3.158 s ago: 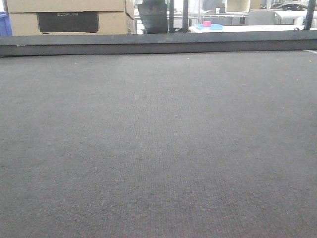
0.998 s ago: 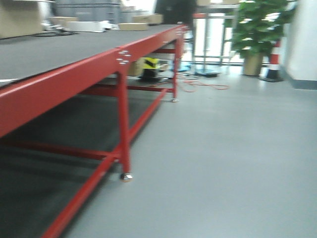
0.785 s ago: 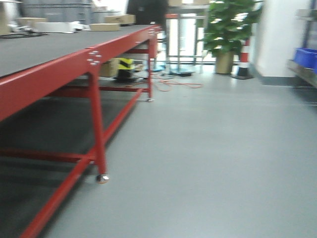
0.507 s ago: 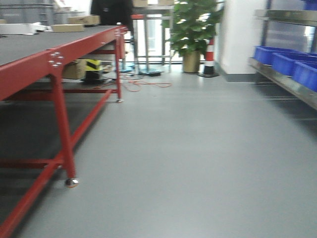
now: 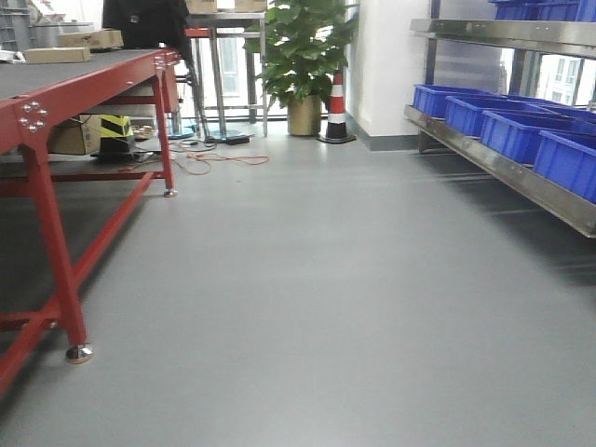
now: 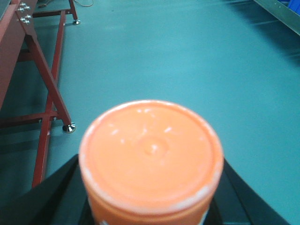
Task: Place cylindrical capacitor in blue bin on shelf
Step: 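Drive the base to the shelf of blue bins holding both objects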
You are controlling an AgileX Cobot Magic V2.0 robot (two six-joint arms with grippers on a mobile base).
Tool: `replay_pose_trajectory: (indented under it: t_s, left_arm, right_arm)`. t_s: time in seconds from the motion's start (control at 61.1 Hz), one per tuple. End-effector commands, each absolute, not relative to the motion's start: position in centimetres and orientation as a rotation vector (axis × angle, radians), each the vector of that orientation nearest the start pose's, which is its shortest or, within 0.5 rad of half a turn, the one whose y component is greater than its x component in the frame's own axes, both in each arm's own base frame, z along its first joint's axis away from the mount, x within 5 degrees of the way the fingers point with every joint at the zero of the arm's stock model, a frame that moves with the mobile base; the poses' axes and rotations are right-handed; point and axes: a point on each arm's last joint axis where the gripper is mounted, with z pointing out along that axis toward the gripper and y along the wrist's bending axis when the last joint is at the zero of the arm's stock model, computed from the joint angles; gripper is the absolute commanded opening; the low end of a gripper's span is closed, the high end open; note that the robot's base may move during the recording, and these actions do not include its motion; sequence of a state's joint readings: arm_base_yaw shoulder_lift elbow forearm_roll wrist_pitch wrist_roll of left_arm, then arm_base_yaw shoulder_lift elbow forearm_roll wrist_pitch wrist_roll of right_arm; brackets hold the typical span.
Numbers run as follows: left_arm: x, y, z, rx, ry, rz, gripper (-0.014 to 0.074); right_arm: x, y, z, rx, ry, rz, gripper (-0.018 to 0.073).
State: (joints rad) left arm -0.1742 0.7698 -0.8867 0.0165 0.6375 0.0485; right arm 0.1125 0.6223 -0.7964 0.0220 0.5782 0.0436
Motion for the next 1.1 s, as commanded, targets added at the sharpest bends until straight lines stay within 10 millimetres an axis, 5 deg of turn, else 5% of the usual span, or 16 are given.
replay_pose_trajectory:
  t_s: [0.0, 1.08]
  left_arm:
    - [14.51, -2.54, 38.52, 0.223, 1.958, -0.073, -0.0111]
    - [14.51, -2.54, 38.52, 0.223, 1.958, -0.073, -0.0111]
  right_arm:
    - [11.51, 1.37, 38.03, -0.063, 1.85, 0.12, -0.0162]
    - [11.51, 1.37, 38.03, -0.063, 1.85, 0.12, -0.0162]
